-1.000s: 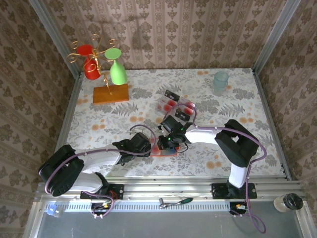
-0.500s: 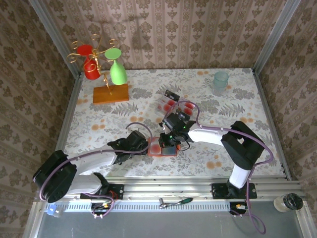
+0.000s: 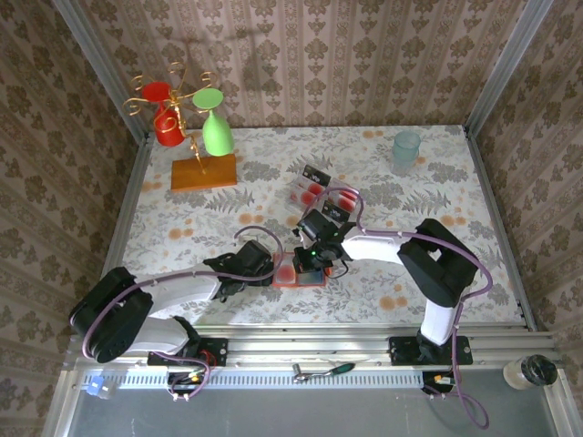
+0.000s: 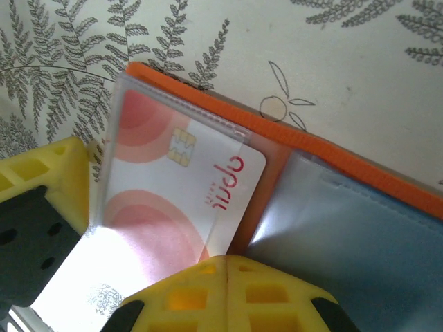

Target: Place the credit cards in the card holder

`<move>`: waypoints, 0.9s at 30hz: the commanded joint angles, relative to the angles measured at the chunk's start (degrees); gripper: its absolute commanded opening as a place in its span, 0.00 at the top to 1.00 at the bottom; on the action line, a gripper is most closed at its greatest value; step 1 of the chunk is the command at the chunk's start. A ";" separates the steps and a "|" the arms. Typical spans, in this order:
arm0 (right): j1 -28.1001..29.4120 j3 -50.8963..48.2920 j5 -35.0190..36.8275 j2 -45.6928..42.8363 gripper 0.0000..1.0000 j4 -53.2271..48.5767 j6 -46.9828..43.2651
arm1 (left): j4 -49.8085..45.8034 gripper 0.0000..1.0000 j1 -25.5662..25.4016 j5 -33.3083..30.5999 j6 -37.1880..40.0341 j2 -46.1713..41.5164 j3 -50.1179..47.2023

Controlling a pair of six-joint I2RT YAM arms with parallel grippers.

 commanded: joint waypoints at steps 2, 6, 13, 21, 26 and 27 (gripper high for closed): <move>0.43 1.57 -1.04 1.59 0.98 -0.43 -0.62 | 1.36 0.00 0.01 1.28 1.24 1.91 0.73; 0.48 1.53 -1.14 0.89 0.98 -0.66 -0.63 | 1.29 0.00 -0.09 1.20 1.26 1.91 0.91; -0.02 0.81 -0.56 -4.24 0.95 -2.20 -0.71 | -1.28 0.00 -0.01 -0.62 1.28 -0.78 0.82; -1.65 -2.00 2.59 -13.40 0.75 -5.18 -1.94 | -7.26 0.00 0.63 -2.73 1.75 -9.48 0.94; -3.03 -3.95 6.03 -18.36 0.65 -7.23 -4.08 | -11.18 0.00 0.65 -2.60 2.49 -16.04 3.09; -3.20 -4.56 6.79 -19.24 0.63 -7.34 -4.29 | -11.49 0.00 0.64 -2.45 2.61 -16.81 3.55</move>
